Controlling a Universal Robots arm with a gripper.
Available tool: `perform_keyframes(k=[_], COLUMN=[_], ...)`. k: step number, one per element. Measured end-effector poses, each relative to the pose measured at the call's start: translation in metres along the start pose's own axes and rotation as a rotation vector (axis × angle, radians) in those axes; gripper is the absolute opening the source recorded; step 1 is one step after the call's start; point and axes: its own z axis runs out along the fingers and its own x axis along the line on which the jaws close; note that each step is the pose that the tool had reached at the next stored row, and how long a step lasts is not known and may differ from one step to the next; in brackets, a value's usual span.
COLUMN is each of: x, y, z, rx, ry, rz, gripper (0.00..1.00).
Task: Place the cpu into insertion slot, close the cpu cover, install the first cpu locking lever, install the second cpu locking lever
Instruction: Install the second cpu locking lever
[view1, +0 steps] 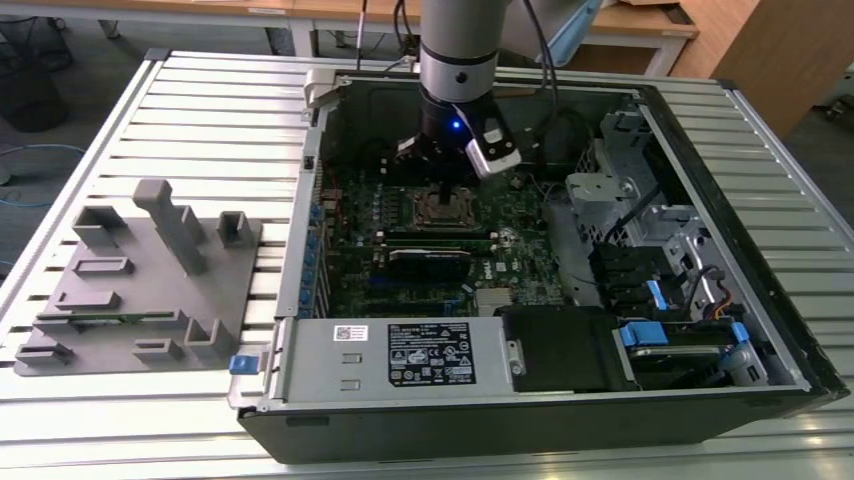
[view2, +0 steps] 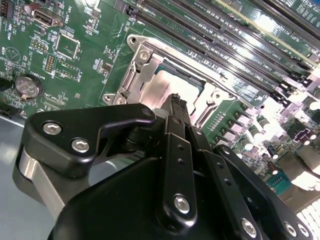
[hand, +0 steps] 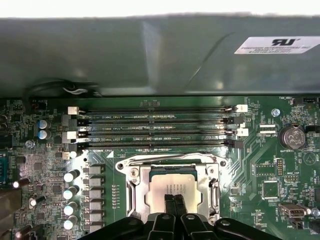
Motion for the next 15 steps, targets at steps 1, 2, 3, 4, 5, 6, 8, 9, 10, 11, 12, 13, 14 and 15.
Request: perform_keyframes(k=[1,2,3,4,5,6,8,9,10,11,12,13,14,15], x=[0.0000,-0.0001,-0.0001,-0.0001,-0.0001,-0.0002,-0.0002,-0.0002,-0.0002,-0.0002,-0.0002,-0.0002,-0.0003,-0.0003], y=[0.0000,0.0001,0.0001,0.0001,0.0001,0.0001,0.0002,0.0002,0.0002,0.0002,0.0002,0.0002,0.0002,0.0002], z=[-0.0009,-0.0015,-0.0016,-0.0016,-0.0016,-0.0032,-0.0047,-0.0047,-0.0048,-0.0048,-0.0049,-0.0054,-0.0059,-0.0066], rx=[-0.0001,0.0000,-0.0002,-0.0003,-0.0003,-0.0001,-0.0001,-0.0001,-0.0001,-0.0001,0.0000,0.0004,0.0004,0.0000], ry=[0.0000,0.0001,0.0000,0.0000,-0.0001,0.0000,0.0000,0.0001,0.0000,0.0001,0.0001,0.0003,0.0003,0.0001], rz=[0.000,0.000,0.000,0.000,0.000,0.000,0.000,0.000,0.000,0.000,0.000,0.000,0.000,0.000], gripper=[0.11,0.11,0.11,0.11,0.11,0.11,0.11,0.11,0.11,0.11,0.11,0.11,0.11,0.11])
